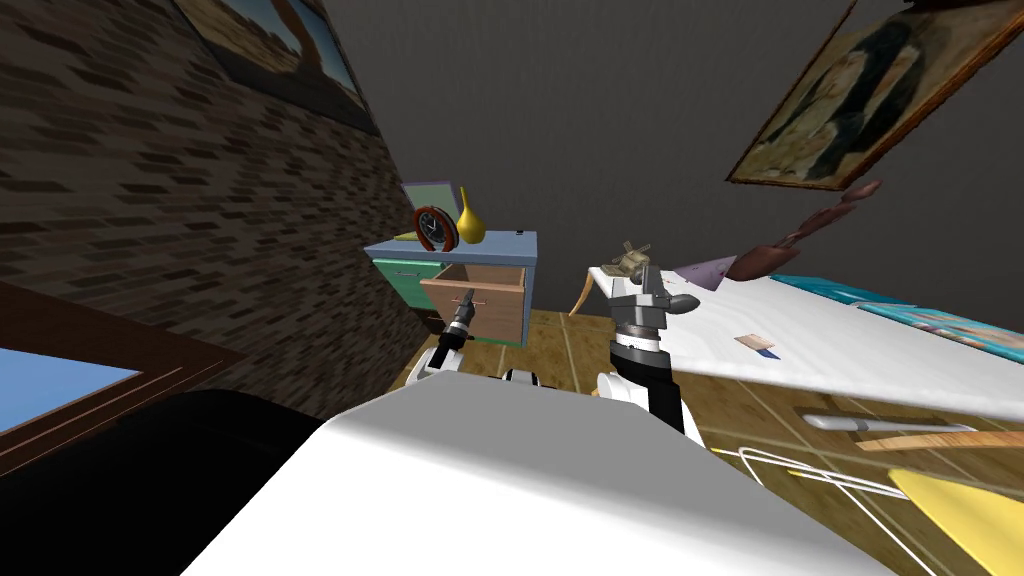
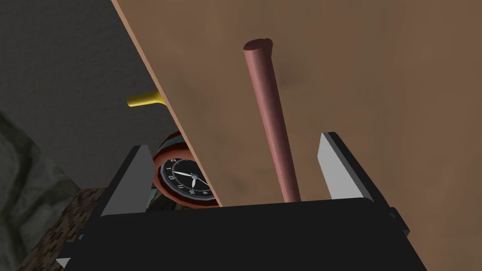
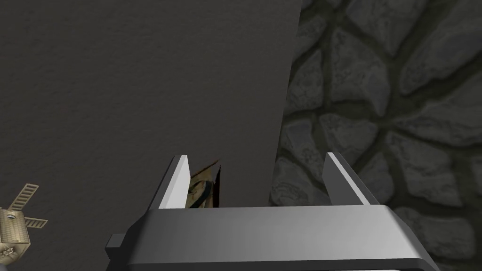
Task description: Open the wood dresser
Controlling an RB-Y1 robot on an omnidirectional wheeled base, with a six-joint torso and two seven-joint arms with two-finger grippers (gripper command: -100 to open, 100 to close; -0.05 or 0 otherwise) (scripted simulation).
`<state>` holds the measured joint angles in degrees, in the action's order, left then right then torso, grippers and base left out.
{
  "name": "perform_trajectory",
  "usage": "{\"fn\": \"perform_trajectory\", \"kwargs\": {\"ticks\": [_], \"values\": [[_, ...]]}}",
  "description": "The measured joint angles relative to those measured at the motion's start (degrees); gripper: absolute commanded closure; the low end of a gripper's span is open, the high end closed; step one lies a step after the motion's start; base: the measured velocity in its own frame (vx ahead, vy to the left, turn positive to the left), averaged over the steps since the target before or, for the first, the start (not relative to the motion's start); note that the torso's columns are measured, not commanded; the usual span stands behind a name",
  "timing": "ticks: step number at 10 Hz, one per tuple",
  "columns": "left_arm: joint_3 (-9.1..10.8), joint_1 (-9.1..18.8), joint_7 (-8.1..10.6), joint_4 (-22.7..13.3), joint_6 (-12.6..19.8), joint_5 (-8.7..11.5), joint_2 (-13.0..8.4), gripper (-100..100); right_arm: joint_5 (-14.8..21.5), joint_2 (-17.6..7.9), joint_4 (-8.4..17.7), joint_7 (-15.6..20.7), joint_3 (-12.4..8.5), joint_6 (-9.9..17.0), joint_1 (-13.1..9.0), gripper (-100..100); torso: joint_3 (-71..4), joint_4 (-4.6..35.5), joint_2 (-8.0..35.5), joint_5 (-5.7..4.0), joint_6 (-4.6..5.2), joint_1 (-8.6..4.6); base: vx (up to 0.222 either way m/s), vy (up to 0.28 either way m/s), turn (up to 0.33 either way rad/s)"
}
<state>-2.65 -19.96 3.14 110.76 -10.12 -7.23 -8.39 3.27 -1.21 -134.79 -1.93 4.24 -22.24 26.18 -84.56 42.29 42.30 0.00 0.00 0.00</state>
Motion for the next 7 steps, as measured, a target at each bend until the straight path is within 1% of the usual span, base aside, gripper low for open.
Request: {"fn": "perform_trajectory", "kwargs": {"ticks": [2, 3, 4, 5, 7], "values": [[2.03, 1.76, 0.77, 0.14, 2.10, 0.57, -0.77, -100, 0.00, 0.00, 0.00, 0.00, 0.00, 0.00, 0.00, 0, -0.01, -0.01, -0.02, 0.01, 0.01, 0.02, -0.063, -0.027, -0.111], [2.92, 2.07, 1.21, 0.95, 3.25, 0.85, -1.18, -100, 0.00, 0.00, 0.00, 0.00, 0.00, 0.00, 0.00, 0, 0.01, 0.00, 0.02, 0.00, 0.01, -0.02, -0.070, -0.020, -0.132], [3.73, 2.23, 1.62, 1.70, 4.54, 1.11, -1.52, -100, 0.00, 0.00, 0.00, 0.00, 0.00, 0.00, 0.00, 0, 0.03, 0.09, 0.08, -0.06, -0.01, -0.02, -0.030, -0.005, -0.022], [3.82, 2.22, 1.71, 1.73, 4.87, 1.14, -1.55, 0, 0.00, 0.00, 0.00, 0.00, -0.01, 0.00, 0.01, 0, 0.01, 0.07, 0.02, -0.05, -0.02, -0.02, -0.005, -0.001, 0.003], [3.78, 2.15, 1.71, 1.65, 4.90, 1.14, -1.54, 0, 0.00, 0.00, 0.00, 0.00, -0.01, 0.00, 0.01, 0, -0.03, 0.02, -0.04, -0.03, 0.00, -0.02, 0.000, 0.000, 0.000]]}}
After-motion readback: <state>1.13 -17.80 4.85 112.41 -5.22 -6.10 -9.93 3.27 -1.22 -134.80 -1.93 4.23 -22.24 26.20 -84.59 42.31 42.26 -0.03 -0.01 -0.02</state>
